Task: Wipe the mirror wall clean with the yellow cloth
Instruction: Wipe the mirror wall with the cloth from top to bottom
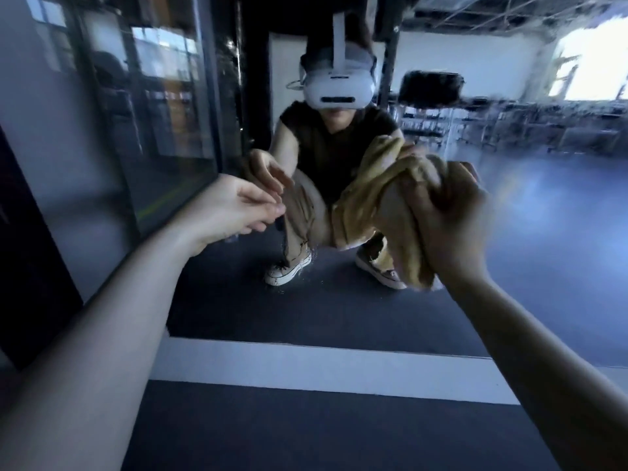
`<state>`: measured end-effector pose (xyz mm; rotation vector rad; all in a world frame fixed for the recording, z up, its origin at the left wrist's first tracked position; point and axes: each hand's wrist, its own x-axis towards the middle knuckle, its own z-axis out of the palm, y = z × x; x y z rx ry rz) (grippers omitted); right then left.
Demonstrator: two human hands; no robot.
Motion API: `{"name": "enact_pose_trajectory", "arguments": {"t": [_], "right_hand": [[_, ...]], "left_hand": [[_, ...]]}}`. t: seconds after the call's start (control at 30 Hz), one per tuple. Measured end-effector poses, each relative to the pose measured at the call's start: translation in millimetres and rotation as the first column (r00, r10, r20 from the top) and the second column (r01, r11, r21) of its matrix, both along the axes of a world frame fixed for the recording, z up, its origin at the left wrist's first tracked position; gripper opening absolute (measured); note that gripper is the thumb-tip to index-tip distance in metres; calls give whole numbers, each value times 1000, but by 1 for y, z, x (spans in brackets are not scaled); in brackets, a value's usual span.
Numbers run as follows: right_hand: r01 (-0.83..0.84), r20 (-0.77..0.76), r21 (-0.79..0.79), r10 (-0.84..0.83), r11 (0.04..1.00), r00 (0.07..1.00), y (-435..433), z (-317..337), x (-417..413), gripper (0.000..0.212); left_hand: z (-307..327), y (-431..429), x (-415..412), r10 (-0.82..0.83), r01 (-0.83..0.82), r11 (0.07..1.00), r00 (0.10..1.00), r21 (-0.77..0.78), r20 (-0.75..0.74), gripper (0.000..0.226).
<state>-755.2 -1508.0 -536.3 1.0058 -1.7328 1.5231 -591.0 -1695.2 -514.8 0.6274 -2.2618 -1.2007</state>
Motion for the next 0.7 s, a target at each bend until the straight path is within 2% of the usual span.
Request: {"name": "enact_pose_trajectory", "arguments": {"t": [0.07, 0.17, 0.3, 0.37, 0.47, 0.6, 0.7], "right_hand": [[119, -211, 23, -112, 993, 971, -23, -14, 11, 16], [184, -461, 236, -57, 954, 885, -65, -64, 17, 37], [347, -614, 473, 20, 810, 789, -78, -135, 8, 64], [357, -675, 513, 110, 781, 730, -74, -142, 4, 62], [270, -685, 522, 209, 809, 698, -71, -118, -2, 48], [102, -673, 365, 187, 925, 716, -107, -63, 13, 36], [131, -706, 330, 152, 935, 692, -143, -51, 27, 44]], "left_hand": [[-3, -7, 6, 66, -66, 998, 995, 1, -69, 11], [-17, -21, 11, 161, -167, 985, 978, -34, -132, 10], [-36, -36, 11, 224, -242, 966, 960, -93, -165, 17], [-48, -42, 11, 232, -252, 962, 957, -106, -174, 24], [-65, -53, 15, 305, -332, 939, 923, -87, -233, 29], [-80, -67, 22, 465, -482, 876, 827, 26, -316, 24], [-86, -73, 30, 586, -612, 791, 750, 14, -308, 14]]}}
